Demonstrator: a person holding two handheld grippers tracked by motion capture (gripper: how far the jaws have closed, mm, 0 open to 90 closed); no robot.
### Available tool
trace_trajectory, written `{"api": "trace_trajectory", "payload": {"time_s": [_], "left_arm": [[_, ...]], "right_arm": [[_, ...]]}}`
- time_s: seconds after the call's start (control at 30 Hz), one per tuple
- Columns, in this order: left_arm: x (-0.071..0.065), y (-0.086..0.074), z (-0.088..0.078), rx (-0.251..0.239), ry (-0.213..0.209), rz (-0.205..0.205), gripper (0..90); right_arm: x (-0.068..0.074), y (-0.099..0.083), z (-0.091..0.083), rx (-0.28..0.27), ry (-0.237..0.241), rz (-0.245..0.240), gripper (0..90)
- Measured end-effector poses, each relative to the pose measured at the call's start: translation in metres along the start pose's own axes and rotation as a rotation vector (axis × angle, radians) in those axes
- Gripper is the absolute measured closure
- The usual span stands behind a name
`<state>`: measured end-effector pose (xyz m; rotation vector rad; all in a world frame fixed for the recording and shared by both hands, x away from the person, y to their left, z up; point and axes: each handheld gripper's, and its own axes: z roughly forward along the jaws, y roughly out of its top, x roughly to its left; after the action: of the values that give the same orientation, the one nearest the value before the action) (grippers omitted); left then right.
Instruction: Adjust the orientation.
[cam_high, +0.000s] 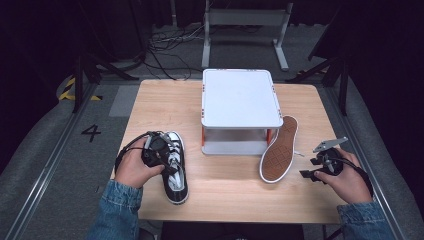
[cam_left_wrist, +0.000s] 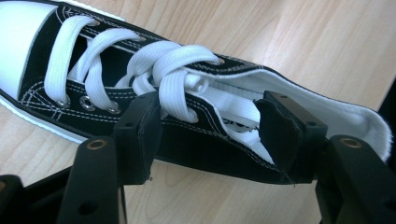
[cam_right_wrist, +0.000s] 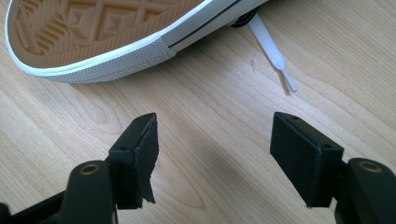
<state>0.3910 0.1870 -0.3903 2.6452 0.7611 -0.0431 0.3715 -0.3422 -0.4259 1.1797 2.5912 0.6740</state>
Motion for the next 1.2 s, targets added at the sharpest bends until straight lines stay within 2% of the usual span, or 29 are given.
{"api": "trace_trajectory", "payload": {"time_s": [0.07, 0.1, 0.17, 0.2, 0.23, 0.3, 0.37, 0.43, 0.5, 0.7, 0.73, 0.77, 0.83, 0.87, 1.07, 1.2], "left_arm": [[0.002, -0.002, 0.004, 0.013, 0.006, -0.011, 41.6], [0.004, -0.003, 0.009, 0.037, 0.011, -0.027, 42.6], [0.004, -0.002, 0.01, 0.033, 0.013, -0.027, 43.7], [0.003, -0.001, 0.009, 0.043, 0.044, -0.021, 46.8], [0.002, 0.0, 0.009, 0.042, 0.053, -0.027, 51.9], [0.002, 0.002, 0.008, 0.037, 0.066, -0.033, 55.0], [-0.001, 0.009, 0.007, 0.033, 0.111, 0.001, 55.5], [-0.005, 0.016, 0.006, -0.007, 0.157, 0.027, 54.2], [-0.008, 0.021, 0.006, 0.011, 0.181, 0.054, 53.3], [-0.007, 0.022, 0.009, 0.01, 0.171, 0.052, 59.1], [-0.007, 0.021, 0.009, 0.016, 0.166, 0.038, 62.6], [-0.006, 0.02, 0.008, 0.012, 0.157, 0.038, 77.2], [-0.003, 0.017, 0.007, -0.003, 0.136, 0.003, 78.9], [-0.003, 0.015, 0.005, -0.014, 0.127, -0.035, 80.6], [0.003, 0.013, -0.001, -0.033, 0.069, -0.121, 83.6], [0.003, 0.015, -0.005, -0.026, 0.06, -0.139, 84.1]], "right_arm": [[0.0, 0.001, 0.001, 0.001, 0.002, -0.005, 33.7], [0.0, 0.001, 0.001, 0.0, 0.002, -0.007, 33.7], [0.001, 0.003, 0.001, -0.004, 0.001, -0.011, 33.5], [0.001, 0.004, 0.001, -0.005, 0.001, -0.018, 33.5], [0.002, 0.005, 0.002, -0.006, 0.003, -0.018, 33.5], [0.002, 0.005, 0.003, -0.004, 0.002, -0.019, 33.5], [0.003, 0.006, 0.004, 0.002, 0.006, -0.025, 33.5], [0.004, 0.007, 0.005, 0.002, 0.006, -0.025, 33.4], [0.004, 0.007, 0.005, 0.001, 0.009, -0.03, 33.4], [0.004, 0.004, 0.005, 0.002, 0.008, -0.028, 33.5], [0.005, 0.004, 0.005, 0.002, 0.008, -0.026, 33.5], [0.005, 0.004, 0.005, 0.003, 0.007, -0.026, 33.5], [0.006, 0.005, 0.005, 0.003, 0.006, -0.029, 33.5], [0.006, 0.005, 0.005, 0.0, 0.008, -0.03, 33.5], [0.004, 0.005, 0.005, 0.003, 0.007, -0.027, 33.5], [0.002, 0.005, 0.004, -0.003, 0.004, -0.019, 33.5]]}}
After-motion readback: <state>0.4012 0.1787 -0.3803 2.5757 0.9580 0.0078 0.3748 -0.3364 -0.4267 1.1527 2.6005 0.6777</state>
